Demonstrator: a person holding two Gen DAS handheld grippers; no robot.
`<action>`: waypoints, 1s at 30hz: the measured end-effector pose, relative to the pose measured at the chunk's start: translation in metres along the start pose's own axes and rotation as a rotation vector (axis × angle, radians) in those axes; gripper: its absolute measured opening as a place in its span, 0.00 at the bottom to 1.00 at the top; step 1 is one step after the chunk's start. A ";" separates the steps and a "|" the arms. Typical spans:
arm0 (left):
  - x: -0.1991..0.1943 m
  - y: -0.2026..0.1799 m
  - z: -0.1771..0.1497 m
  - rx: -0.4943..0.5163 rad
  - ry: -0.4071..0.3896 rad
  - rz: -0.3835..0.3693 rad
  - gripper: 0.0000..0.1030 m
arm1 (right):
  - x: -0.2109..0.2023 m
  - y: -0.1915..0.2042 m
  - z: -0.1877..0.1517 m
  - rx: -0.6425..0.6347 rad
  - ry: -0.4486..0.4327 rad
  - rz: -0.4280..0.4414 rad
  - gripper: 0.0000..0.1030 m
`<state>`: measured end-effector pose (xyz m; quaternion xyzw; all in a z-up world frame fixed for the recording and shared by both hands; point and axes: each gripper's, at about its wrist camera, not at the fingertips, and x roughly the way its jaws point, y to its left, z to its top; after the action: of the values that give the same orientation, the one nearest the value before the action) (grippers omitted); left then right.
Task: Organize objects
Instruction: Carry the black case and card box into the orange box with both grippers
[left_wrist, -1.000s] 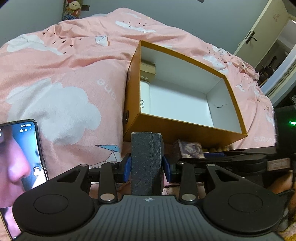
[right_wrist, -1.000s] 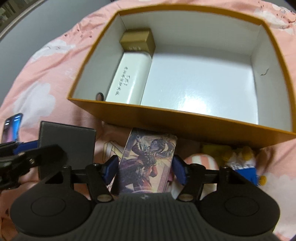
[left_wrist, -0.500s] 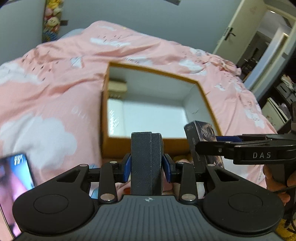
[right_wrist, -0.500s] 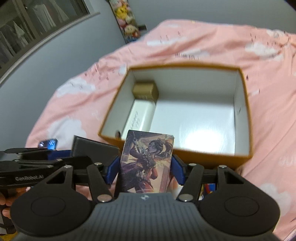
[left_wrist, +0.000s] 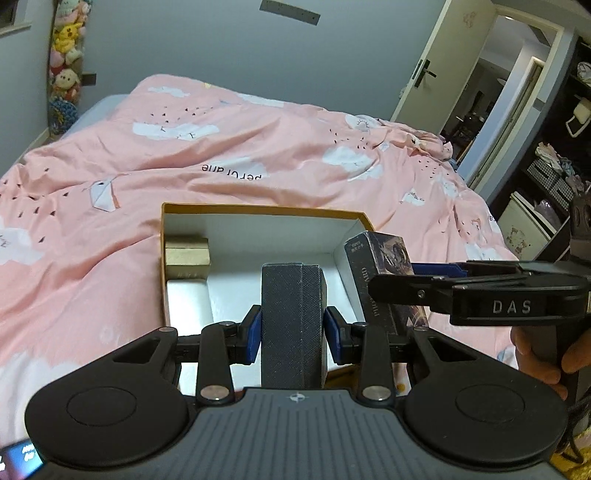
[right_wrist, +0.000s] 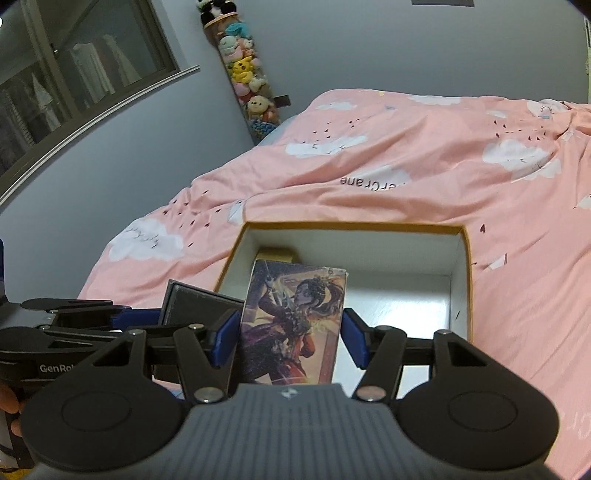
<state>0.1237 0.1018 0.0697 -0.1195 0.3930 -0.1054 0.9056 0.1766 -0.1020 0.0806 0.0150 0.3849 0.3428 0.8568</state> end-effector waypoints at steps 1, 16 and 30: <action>0.006 0.003 0.004 -0.008 0.007 -0.002 0.39 | 0.003 -0.004 0.002 0.005 0.001 -0.005 0.60; 0.121 0.045 -0.014 -0.169 0.259 -0.037 0.39 | 0.093 -0.057 -0.007 0.105 0.161 -0.033 0.60; 0.138 0.051 -0.034 -0.155 0.332 -0.001 0.41 | 0.136 -0.081 -0.023 0.121 0.259 -0.074 0.60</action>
<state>0.1959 0.1067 -0.0623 -0.1703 0.5442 -0.0934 0.8162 0.2716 -0.0883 -0.0476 0.0079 0.5126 0.2861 0.8095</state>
